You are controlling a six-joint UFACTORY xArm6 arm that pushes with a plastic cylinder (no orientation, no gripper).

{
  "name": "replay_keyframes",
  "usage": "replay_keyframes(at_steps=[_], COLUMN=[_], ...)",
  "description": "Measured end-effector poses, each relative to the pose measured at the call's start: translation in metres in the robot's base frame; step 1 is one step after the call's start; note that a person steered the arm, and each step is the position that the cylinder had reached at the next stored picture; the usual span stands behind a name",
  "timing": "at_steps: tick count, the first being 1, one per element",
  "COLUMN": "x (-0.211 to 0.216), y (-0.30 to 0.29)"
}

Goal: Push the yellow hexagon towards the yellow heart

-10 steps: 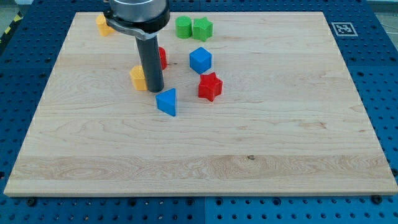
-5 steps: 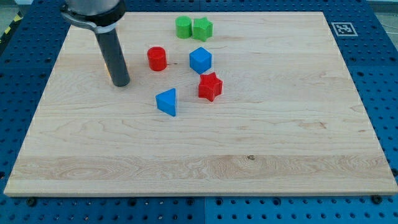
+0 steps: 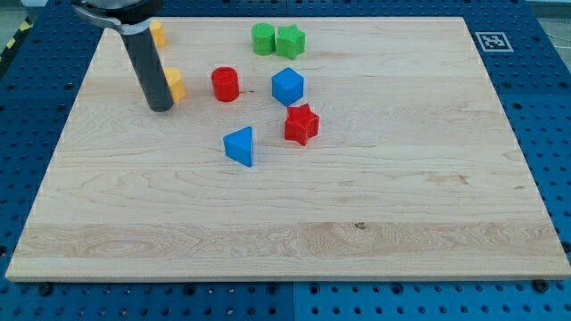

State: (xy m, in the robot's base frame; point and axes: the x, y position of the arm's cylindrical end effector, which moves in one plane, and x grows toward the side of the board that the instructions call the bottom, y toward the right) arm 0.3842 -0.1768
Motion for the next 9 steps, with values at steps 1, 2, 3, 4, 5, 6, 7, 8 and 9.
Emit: replay_keyframes(at_steps=[1, 2, 3, 4, 5, 6, 7, 8, 9], x=[-0.006, 0.000, -0.026, -0.036, -0.055, -0.059, -0.067, -0.070, -0.070], y=[0.002, 0.016, 0.021, 0.005, -0.003, -0.003, -0.005, -0.005, -0.005])
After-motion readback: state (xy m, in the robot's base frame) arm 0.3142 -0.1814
